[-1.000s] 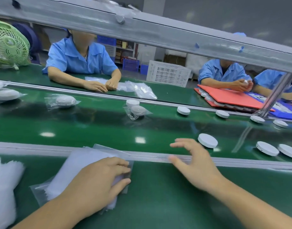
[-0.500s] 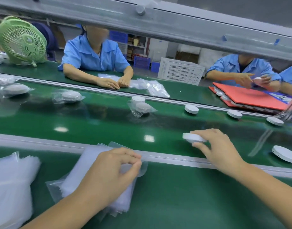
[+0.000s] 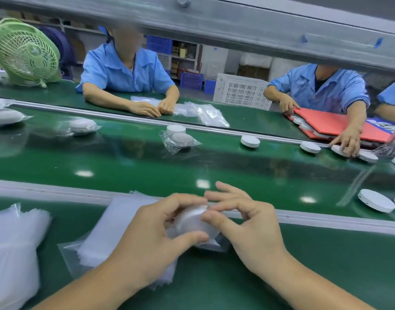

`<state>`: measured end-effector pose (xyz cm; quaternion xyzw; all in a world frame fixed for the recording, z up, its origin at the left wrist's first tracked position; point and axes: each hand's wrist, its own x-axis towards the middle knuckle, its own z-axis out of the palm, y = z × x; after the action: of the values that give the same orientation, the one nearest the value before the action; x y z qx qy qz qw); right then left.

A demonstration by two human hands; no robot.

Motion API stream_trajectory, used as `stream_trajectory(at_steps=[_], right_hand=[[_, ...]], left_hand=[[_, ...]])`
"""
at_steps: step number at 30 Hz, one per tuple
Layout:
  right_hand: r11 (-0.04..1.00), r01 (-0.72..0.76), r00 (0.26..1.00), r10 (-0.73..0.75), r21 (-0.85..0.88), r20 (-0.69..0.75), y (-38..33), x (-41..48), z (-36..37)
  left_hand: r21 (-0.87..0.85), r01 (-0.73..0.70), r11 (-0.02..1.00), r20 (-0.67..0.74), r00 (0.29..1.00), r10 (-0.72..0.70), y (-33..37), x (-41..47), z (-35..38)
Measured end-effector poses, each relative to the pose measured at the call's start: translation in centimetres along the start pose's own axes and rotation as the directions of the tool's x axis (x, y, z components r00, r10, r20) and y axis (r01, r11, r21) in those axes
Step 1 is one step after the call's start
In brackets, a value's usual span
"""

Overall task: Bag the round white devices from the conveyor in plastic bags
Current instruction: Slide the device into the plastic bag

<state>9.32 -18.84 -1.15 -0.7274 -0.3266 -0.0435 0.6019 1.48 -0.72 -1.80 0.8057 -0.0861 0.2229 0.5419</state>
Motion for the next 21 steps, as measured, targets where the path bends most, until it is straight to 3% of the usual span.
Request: stream_trajectory(at_steps=[3,6,9,11,13,15,18,21], right_hand=[[0.992,-0.124,0.972,0.117,0.026,0.204,-0.2,0.5,-0.4],[0.985,-0.150,0.957,0.166,-0.084,0.238,-0.4,1.3,-0.8],[0.983,-0.153,0.972,0.168,-0.102,0.164,-0.4,4.1,-1.3],[0.983,-0.149,0.989,0.151,-0.103,0.008,0.4,7.5,-2.0],[0.968,-0.164,0.978,0.134,-0.189,-0.160,1.7,11.8,-2.5],[0.909,-0.175,0.967,0.088,-0.379,-0.237,3.7,16.0,-2.9],[0.707,-0.194,0.981,0.150,-0.680,-0.124,7.0,20.4,-2.5],[0.683,-0.253,0.946,0.322,-0.686,-0.029,8.7,21.4,-0.8]], left_hand=[[-0.136,-0.046,0.990,-0.246,0.969,0.011,0.0,0.1,0.6],[-0.227,0.007,0.974,-0.313,0.946,-0.080,-0.4,0.6,0.1],[0.009,0.041,0.999,-0.302,0.952,-0.037,-0.5,0.7,-0.2],[0.237,0.084,0.968,-0.325,0.946,-0.003,-1.0,0.7,-0.9],[0.414,0.083,0.906,-0.261,0.965,0.031,-1.2,0.7,-1.6],[0.560,0.039,0.828,-0.129,0.991,0.041,-1.4,0.7,-2.0],[0.610,0.001,0.792,-0.032,0.999,0.024,-1.5,0.5,-1.9],[0.502,-0.019,0.864,-0.019,0.999,0.033,-1.0,0.1,-1.9]])
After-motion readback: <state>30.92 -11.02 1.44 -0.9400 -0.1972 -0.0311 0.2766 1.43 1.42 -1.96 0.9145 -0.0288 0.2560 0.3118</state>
